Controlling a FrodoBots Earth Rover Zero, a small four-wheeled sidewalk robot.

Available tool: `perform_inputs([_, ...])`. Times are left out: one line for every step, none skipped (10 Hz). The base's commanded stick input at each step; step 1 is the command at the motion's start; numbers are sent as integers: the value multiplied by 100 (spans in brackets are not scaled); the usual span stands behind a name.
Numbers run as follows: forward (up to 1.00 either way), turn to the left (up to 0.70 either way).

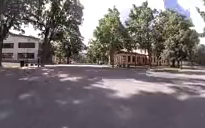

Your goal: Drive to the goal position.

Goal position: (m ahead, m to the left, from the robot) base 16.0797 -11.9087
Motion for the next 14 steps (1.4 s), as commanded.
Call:
perform_inputs([85, 1])
perform_inputs([85, 1])
perform_inputs([85, 1])
perform_inputs([85, 1])
perform_inputs([85, 1])
perform_inputs([85, 1])
perform_inputs([85, 1])
perform_inputs([85, 1])
perform_inputs([85, 1])
perform_inputs([85, 1])
perform_inputs([85, 1])
perform_inputs([85, 1])
perform_inputs([85, 1])
perform_inputs([85, 1])
